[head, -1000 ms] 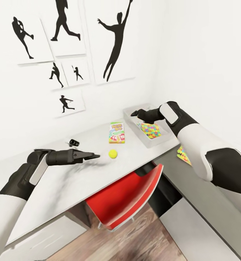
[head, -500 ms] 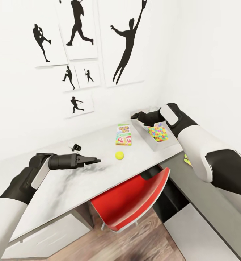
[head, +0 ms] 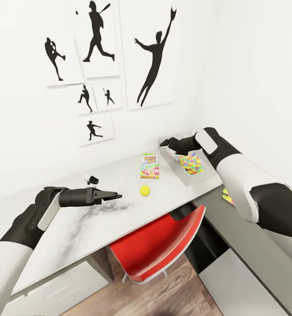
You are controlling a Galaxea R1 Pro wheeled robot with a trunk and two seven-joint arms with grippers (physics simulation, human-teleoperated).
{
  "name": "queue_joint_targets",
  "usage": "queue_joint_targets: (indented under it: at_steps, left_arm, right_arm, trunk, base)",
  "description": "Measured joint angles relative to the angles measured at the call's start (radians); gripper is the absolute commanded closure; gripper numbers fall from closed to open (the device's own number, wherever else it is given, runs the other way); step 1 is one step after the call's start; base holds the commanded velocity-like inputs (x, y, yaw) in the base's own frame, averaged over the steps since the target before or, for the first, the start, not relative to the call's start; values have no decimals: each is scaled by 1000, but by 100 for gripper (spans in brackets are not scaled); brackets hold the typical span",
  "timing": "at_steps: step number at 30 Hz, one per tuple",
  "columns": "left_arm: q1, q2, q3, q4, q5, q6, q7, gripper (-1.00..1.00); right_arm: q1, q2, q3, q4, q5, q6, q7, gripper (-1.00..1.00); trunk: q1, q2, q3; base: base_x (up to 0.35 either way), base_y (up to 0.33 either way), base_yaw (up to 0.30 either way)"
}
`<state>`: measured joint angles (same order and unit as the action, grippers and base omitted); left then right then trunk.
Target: Put all the toys in the child's room - the three board games (two on the bed and one on the table), the two jigsaw puzzles on the table, and the tennis ball on the table - inside the toy box on the table in the child's room.
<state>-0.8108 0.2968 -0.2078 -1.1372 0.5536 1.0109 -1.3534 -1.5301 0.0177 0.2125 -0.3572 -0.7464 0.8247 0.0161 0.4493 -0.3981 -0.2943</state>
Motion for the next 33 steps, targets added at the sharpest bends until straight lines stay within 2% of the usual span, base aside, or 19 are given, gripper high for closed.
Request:
queue_joint_targets:
  at_steps: [33]
  left_arm:
    - [2,6,3,0,0,-3,-3,-100]
  right_arm:
    - [4,1,1,0,1,-9,-2,-100]
  trunk:
    - [0,0,55]
  base:
    - [0,0,0]
